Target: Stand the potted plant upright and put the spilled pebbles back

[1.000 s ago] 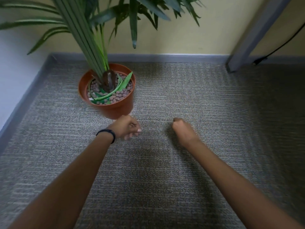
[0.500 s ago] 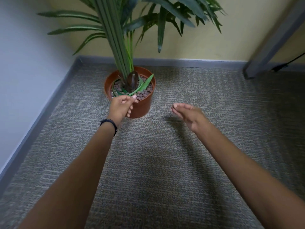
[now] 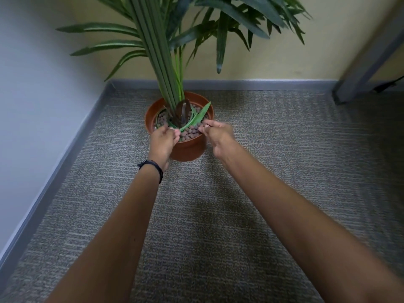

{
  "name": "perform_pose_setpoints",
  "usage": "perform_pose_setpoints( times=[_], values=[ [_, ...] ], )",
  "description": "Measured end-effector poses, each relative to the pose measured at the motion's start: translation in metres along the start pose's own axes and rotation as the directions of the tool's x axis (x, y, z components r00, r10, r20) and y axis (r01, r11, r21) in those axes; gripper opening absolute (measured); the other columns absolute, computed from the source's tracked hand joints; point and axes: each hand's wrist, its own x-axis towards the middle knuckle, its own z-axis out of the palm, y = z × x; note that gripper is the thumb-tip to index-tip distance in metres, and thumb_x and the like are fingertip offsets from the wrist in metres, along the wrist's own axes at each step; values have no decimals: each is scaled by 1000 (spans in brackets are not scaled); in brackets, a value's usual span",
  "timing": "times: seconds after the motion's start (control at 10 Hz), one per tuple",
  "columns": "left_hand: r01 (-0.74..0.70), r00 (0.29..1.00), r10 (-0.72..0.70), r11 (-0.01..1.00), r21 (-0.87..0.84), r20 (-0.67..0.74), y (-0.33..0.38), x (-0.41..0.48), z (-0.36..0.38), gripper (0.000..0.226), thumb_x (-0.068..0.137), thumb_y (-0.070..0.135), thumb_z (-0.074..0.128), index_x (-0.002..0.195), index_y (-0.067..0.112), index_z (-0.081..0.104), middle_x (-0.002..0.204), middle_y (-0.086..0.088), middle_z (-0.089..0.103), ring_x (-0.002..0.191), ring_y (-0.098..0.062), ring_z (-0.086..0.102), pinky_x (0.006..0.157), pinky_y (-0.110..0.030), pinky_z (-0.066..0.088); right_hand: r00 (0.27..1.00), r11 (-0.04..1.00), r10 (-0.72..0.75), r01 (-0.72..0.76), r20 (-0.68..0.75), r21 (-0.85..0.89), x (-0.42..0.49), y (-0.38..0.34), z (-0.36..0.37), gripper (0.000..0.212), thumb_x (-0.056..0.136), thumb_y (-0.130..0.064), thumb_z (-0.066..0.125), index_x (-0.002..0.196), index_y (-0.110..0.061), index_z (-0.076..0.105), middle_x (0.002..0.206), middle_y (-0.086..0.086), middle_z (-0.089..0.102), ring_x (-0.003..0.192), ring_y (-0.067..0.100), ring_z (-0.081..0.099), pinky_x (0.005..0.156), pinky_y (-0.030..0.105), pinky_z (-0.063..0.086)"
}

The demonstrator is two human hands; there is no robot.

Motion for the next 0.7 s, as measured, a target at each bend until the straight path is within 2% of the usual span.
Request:
perform_pose_setpoints(
  times=[0.1,0.2,0.3,0.4,0.5,0.6,0.7],
  values=[
    [-34,999,33,997,74,21,-4,2,-4,48,99,9,41,143,-1,25,128,-15,55,113,-17,55,98,-23,44,999,995,-36,37,16,-96,-1,0,4,25,92,6,48,115,-1,58,121,17,62,106,22,61,90,24,50],
    [-121,993,112,958,260,49,-7,1,-7,45,99,17,44,140,2,35,137,-11,48,122,-19,50,106,-33,40,994,973,-102,107,35,-207,0,3,5,22,96,1,42,109,0,60,112,12,65,88,15,58,75,20,50],
    [-267,963,225,878,396,151,-12,-8,-6,40,98,22,44,136,8,46,141,-7,48,131,-19,43,112,-39,35,978,919,-185,208,102,-335,-3,10,4,28,98,-1,36,117,-2,57,96,4,62,79,10,56,61,12,50],
    [-319,946,258,854,411,199,-11,-17,-3,38,98,20,44,135,11,48,140,-4,49,130,-16,43,112,-36,34,940,813,-245,334,240,-478,-9,16,1,35,97,0,35,126,-5,54,122,12,59,99,15,51,82,23,46],
    [-377,923,276,779,501,267,-6,-26,2,38,98,17,44,135,11,47,141,-6,49,130,-19,44,112,-32,32,916,743,-255,391,311,-543,-20,12,-6,38,95,1,40,130,-7,52,134,12,55,117,19,52,97,26,43],
    [-499,865,322,631,594,385,-1,-38,6,39,97,16,44,136,10,46,142,-7,47,132,-20,41,111,-29,29,880,608,-308,474,362,-637,-30,-2,-18,36,91,4,43,122,-5,58,127,14,61,119,26,55,106,37,43],
    [-571,820,322,527,630,474,6,-47,13,41,98,16,44,138,9,44,145,-7,44,136,-18,37,115,-31,25,844,425,-397,518,361,-742,-43,-24,-32,37,90,2,46,126,-5,55,132,15,57,123,27,52,105,31,38]
  ],
)
